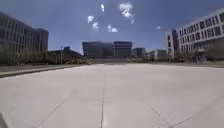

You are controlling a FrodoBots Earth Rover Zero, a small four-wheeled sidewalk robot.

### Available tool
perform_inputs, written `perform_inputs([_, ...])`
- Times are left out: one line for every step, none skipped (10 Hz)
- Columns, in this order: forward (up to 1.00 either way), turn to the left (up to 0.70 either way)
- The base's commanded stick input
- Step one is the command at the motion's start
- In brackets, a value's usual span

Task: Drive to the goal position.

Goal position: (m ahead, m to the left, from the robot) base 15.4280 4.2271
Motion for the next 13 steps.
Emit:
perform_inputs([0.50, 0.00])
perform_inputs([0.50, 0.00])
perform_inputs([0.50, 0.00])
perform_inputs([0.50, 0.00])
perform_inputs([0.50, 0.00])
perform_inputs([0.50, 0.00])
perform_inputs([0.50, 0.00])
perform_inputs([0.50, 0.00])
perform_inputs([0.50, 0.00])
perform_inputs([0.50, 0.00])
perform_inputs([0.50, 0.00])
perform_inputs([0.50, 0.00])
perform_inputs([0.50, 0.00])
